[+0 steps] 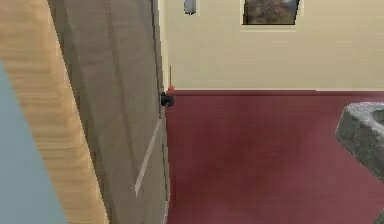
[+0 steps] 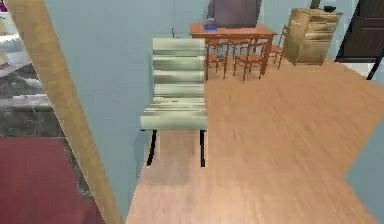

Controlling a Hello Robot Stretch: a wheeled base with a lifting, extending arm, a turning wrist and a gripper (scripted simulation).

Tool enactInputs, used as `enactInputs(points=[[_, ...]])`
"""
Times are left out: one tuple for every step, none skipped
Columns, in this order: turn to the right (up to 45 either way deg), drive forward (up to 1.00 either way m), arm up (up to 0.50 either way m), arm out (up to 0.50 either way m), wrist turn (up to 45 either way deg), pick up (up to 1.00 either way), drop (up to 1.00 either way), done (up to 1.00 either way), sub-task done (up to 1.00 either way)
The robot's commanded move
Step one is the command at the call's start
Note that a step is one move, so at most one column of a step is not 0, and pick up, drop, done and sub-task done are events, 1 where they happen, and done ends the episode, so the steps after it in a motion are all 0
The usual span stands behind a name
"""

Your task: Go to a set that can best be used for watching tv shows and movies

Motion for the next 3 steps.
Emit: enactInputs(points=[[45.0, 0.0, 0.0, 0.0, 0.0, 0.0, 0.0, 0.0, 0.0], [0.0, 0.2, 0.0, 0.0, 0.0, 0.0, 0.0, 0.0, 0.0], [-27.0, 0.0, 0.0, 0.0, 0.0, 0.0, 0.0, 0.0, 0.0]])
